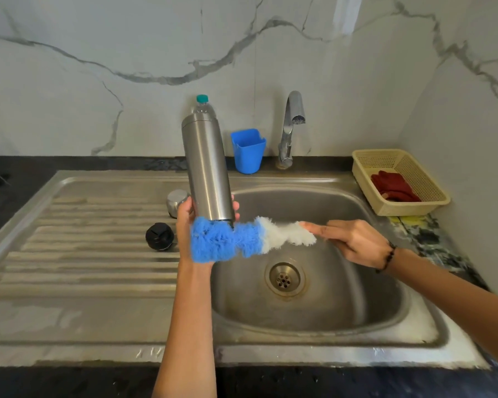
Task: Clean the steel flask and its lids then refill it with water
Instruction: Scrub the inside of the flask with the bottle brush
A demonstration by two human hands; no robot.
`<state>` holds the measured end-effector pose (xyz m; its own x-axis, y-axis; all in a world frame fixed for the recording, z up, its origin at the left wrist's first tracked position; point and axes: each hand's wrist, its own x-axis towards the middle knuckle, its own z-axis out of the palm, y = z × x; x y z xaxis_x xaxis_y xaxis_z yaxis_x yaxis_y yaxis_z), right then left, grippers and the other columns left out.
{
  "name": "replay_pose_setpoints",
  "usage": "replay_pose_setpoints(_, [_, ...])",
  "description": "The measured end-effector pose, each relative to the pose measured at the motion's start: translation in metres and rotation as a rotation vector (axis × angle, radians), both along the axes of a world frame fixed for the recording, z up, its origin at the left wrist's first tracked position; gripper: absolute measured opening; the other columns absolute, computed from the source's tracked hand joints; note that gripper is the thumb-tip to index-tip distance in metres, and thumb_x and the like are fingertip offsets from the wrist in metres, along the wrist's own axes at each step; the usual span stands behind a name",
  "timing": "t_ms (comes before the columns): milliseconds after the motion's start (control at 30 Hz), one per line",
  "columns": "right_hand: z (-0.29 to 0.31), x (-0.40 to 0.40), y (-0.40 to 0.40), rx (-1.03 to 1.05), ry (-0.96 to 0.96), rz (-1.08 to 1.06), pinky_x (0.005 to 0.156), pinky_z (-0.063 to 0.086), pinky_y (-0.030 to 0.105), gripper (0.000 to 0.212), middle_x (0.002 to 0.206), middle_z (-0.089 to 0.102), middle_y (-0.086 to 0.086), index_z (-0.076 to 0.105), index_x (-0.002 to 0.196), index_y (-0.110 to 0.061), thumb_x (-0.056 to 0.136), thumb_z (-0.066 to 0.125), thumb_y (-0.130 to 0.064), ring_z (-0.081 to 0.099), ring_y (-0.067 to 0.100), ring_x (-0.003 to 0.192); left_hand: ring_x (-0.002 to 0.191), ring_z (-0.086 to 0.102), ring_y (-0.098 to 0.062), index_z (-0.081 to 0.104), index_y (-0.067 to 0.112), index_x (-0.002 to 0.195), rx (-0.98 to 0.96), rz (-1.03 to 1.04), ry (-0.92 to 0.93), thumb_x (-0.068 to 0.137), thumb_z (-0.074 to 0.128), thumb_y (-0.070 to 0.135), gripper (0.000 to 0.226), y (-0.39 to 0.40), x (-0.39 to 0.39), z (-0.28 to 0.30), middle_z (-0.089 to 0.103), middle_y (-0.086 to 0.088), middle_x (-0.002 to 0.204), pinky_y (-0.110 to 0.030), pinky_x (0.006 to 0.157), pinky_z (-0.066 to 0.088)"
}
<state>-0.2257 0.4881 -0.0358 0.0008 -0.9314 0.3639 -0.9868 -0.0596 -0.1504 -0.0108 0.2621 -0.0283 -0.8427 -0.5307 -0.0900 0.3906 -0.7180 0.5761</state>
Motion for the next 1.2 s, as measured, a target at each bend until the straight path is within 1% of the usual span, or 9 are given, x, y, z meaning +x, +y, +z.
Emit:
replay_pose_setpoints(100, [0.003,-0.007,0.006,0.01,0.03,-0.014,0.046,0.048,0.029,0.06,0.066,0.055,-0.001,0.031,0.141,-0.036,0.086,0.034,-0.012,0.051,0.018,0.051,0.074,0.068,-0.02,0.045,0.005,0.13,-0.021,-0.012,-0.044,0.067,0.068,0.064,0.089,0.001,0.003,0.005,0.067,-0.011,0.089,-0.031,0.063,0.058])
replay_pose_setpoints(200, [0.007,-0.018,0.021,0.024,0.047,-0.077,0.044,0.046,0.026,0.07,0.065,0.054,-0.004,0.018,0.145,-0.044,0.084,0.032,-0.013,0.051,0.015,0.051,0.079,0.068,-0.023,0.05,0.007,0.132,0.075,0.086,-0.052,0.04,0.091,0.054,0.111,-0.003,0.005,0.004,0.067,-0.013,0.095,-0.035,0.067,0.058])
replay_pose_setpoints(267, [0.01,-0.016,0.02,0.015,0.043,-0.084,0.044,0.045,0.026,0.071,0.065,0.053,-0.004,0.018,0.145,-0.044,0.083,0.032,-0.012,0.05,0.015,0.05,0.08,0.067,-0.023,0.049,0.007,0.134,0.096,0.077,-0.018,0.042,0.091,0.051,0.109,-0.002,0.003,0.004,0.066,-0.012,0.097,-0.036,0.068,0.057])
replay_pose_setpoints(400, [0.009,-0.003,0.0,0.01,0.059,-0.006,0.042,0.045,0.03,0.057,0.064,0.05,0.001,0.033,0.14,-0.031,0.087,0.035,-0.011,0.047,0.021,0.048,0.077,0.068,-0.02,0.058,0.009,0.114,0.013,-0.026,-0.033,0.058,0.079,0.06,0.078,0.003,-0.002,0.005,0.067,-0.009,0.092,-0.032,0.066,0.058])
replay_pose_setpoints(500, [0.009,-0.008,0.0,0.035,0.082,-0.001,0.041,0.046,0.03,0.058,0.064,0.052,0.001,0.031,0.14,-0.032,0.087,0.034,-0.011,0.048,0.021,0.048,0.07,0.065,-0.021,0.054,0.009,0.118,-0.029,0.001,-0.038,0.052,0.082,0.06,0.088,0.0,0.001,0.004,0.065,-0.01,0.086,-0.03,0.061,0.057])
replay_pose_setpoints(600, [0.012,-0.012,0.008,0.045,0.082,-0.033,0.041,0.046,0.03,0.06,0.063,0.051,0.001,0.029,0.14,-0.034,0.085,0.033,-0.011,0.047,0.02,0.047,0.067,0.065,-0.021,0.056,0.008,0.116,0.033,0.068,-0.039,0.061,0.073,0.059,0.077,-0.005,0.005,0.0,0.066,-0.011,0.081,-0.029,0.058,0.056])
replay_pose_setpoints(833, [0.01,0.0,-0.005,0.05,0.084,0.002,0.041,0.044,0.029,0.055,0.064,0.05,0.002,0.034,0.139,-0.029,0.087,0.033,-0.011,0.046,0.02,0.048,0.072,0.068,-0.023,0.063,0.005,0.112,-0.033,-0.204,-0.12,0.043,0.086,0.063,0.093,-0.006,0.007,-0.002,0.067,-0.013,0.091,-0.035,0.066,0.059])
replay_pose_setpoints(1033, [0.007,-0.012,0.018,0.065,0.047,-0.075,0.042,0.041,0.027,0.072,0.063,0.047,-0.003,0.017,0.146,-0.042,0.083,0.032,-0.01,0.042,0.014,0.048,0.081,0.066,-0.027,0.044,0.009,0.14,0.072,0.025,0.001,0.08,0.055,0.055,0.076,0.0,0.004,0.0,0.062,-0.015,0.103,-0.032,0.065,0.057])
replay_pose_setpoints(1200, [0.006,0.0,0.0,0.041,0.042,-0.03,0.043,0.041,0.027,0.059,0.065,0.049,-0.001,0.031,0.141,-0.031,0.086,0.035,-0.01,0.044,0.017,0.05,0.073,0.066,-0.021,0.052,0.008,0.12,-0.048,-0.077,0.036,0.053,0.072,0.075,0.096,-0.005,0.004,-0.003,0.065,-0.01,0.09,-0.031,0.064,0.057])
